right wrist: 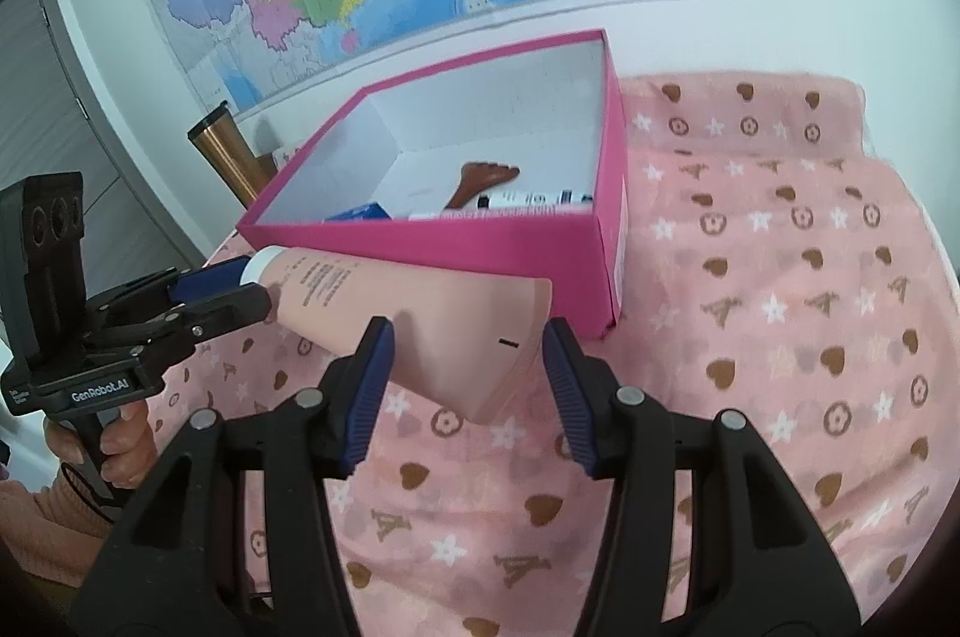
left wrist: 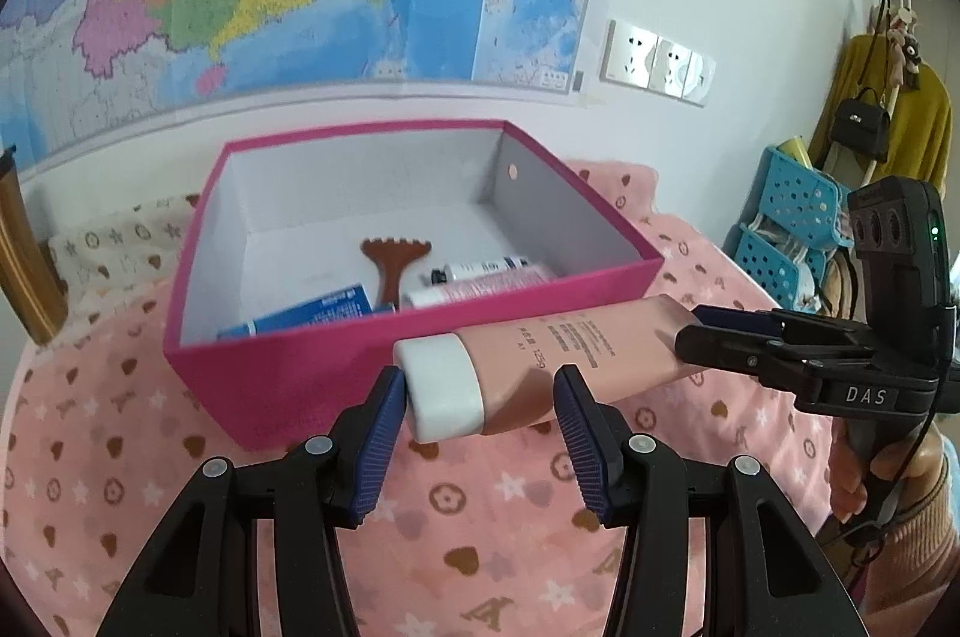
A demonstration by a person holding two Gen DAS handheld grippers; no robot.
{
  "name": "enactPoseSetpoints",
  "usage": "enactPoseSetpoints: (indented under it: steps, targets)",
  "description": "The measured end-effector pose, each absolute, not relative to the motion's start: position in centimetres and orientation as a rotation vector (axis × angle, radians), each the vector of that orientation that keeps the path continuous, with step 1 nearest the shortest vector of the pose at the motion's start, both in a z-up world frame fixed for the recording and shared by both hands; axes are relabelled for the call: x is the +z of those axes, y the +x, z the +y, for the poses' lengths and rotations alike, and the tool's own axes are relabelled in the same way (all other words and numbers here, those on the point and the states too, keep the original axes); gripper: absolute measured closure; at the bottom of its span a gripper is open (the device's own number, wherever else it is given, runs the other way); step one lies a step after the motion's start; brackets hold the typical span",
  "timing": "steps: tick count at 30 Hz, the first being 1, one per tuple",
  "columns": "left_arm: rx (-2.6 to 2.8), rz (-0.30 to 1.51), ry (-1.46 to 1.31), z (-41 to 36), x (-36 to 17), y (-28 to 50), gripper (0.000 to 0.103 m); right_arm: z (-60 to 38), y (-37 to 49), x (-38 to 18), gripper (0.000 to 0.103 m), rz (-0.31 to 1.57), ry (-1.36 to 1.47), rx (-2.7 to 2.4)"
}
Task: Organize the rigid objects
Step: 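Lift the peach tube with the right tool and carry it over the box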
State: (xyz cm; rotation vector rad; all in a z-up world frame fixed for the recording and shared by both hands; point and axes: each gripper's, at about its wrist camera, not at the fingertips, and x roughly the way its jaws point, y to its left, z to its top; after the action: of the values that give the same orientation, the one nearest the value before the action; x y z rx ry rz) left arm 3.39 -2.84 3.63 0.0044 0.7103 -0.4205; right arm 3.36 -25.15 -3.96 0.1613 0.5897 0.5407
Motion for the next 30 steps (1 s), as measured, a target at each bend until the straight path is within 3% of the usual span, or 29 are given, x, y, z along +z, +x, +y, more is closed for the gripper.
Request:
enactPoseSetpoints:
  steps: [30]
  targets:
    - [-0.393, 0.656, -0.002, -2.8, 5.7, 7.4, 0.052, -25.0, 7.1, -0.8, 0.049, 0.533, 0.146, 0.544]
